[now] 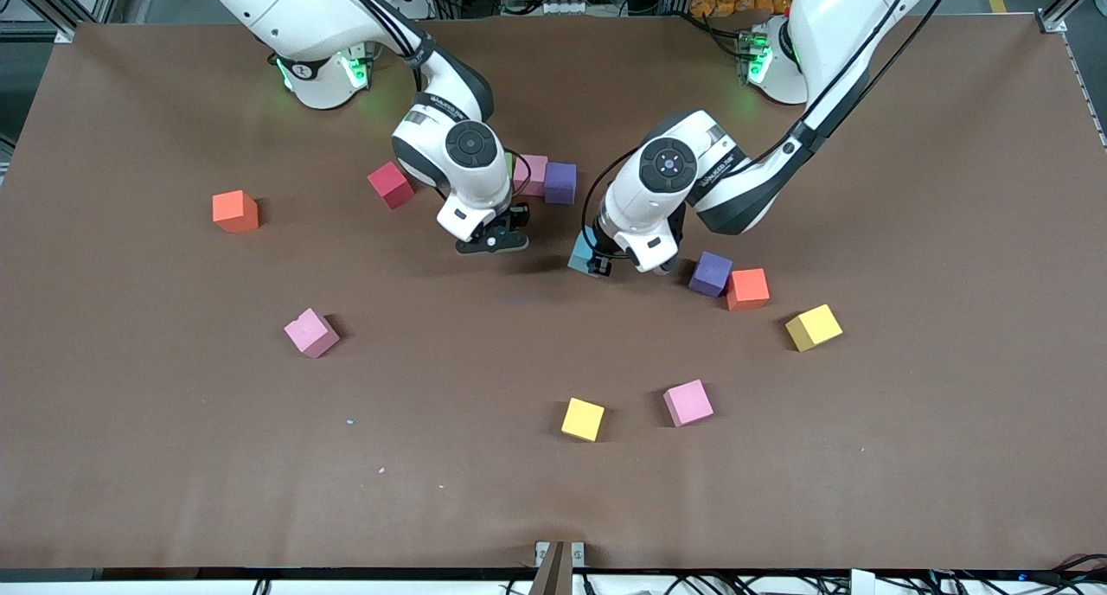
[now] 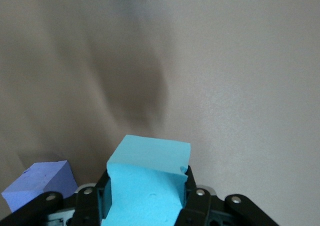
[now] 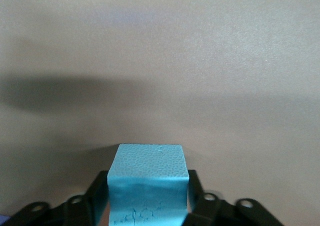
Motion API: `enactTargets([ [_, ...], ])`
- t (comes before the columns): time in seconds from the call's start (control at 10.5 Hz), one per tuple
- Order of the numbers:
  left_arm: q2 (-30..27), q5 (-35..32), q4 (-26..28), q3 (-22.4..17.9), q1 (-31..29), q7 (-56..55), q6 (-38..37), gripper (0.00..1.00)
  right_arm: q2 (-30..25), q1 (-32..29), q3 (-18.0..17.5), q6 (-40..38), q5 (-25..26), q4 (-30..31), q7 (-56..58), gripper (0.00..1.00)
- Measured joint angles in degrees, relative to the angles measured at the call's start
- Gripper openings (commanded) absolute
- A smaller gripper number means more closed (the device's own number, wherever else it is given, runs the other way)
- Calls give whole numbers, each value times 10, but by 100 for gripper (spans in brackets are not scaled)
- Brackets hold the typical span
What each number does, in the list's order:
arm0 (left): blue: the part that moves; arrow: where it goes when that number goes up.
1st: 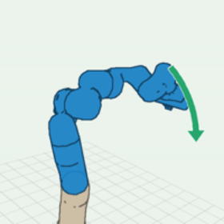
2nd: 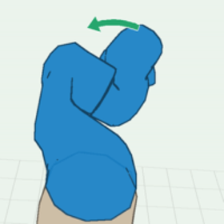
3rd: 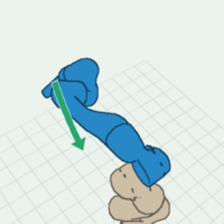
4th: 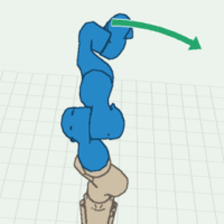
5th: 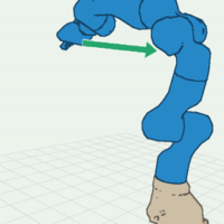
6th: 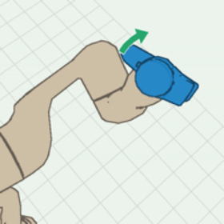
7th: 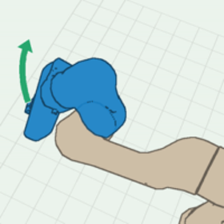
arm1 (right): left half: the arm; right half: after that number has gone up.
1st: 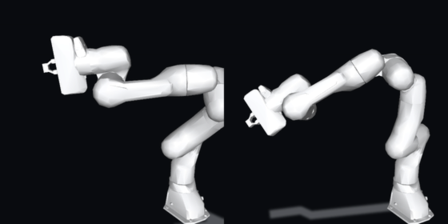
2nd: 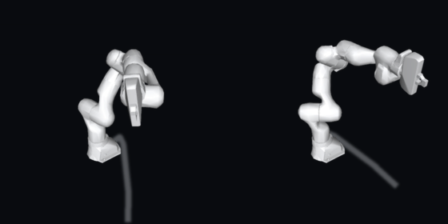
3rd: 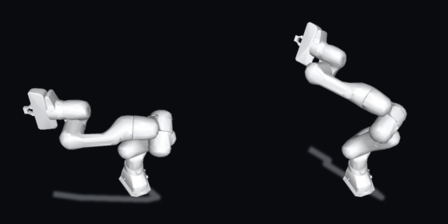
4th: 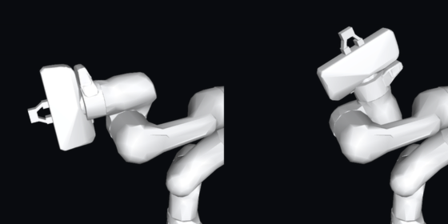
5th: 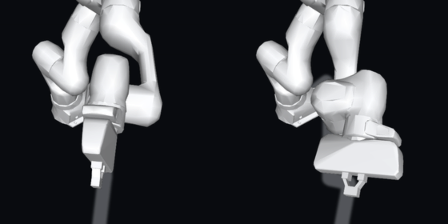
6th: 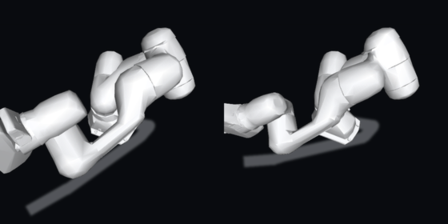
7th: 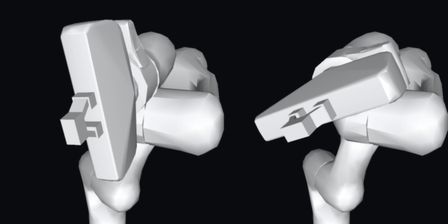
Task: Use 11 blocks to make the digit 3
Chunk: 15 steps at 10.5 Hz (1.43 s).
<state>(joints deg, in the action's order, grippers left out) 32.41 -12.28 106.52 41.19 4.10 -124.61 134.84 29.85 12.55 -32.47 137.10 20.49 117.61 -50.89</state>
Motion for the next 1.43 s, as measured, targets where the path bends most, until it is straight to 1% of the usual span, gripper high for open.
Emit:
enactTargets([
  [0.19,0,0,-1,0,0,0,0,0,-2,0,0,-19,0,-16,-2,100],
  [0.38,3,0,-5,0,6,-4,0,0,-10,-1,-2,-71,0,-53,-16,100],
  [0.48,9,0,-12,0,15,-22,0,0,-18,-5,-2,-85,0,-66,-27,100],
  [0.57,19,0,-23,0,27,-53,0,0,-28,-16,-1,-90,0,-73,-41,100],
  [0.76,39,-3,-41,-1,46,-98,0,0,-39,-61,2,-92,0,-86,-86,100],
  [0.86,46,-3,-45,-6,57,-115,0,0,-40,-83,10,-92,1,-97,-121,100],
  [1.14,53,-3,-49,-41,110,-207,0,0,-41,-130,65,-97,2,-136,-198,100],
  [1.33,54,-33,-51,-62,149,-307,0,0,-41,-174,72,-98,2,-140,-229,100],
  [1.43,54,-42,-51,-68,163,-328,0,0,-41,-191,73,-98,2,-140,-241,100],
])
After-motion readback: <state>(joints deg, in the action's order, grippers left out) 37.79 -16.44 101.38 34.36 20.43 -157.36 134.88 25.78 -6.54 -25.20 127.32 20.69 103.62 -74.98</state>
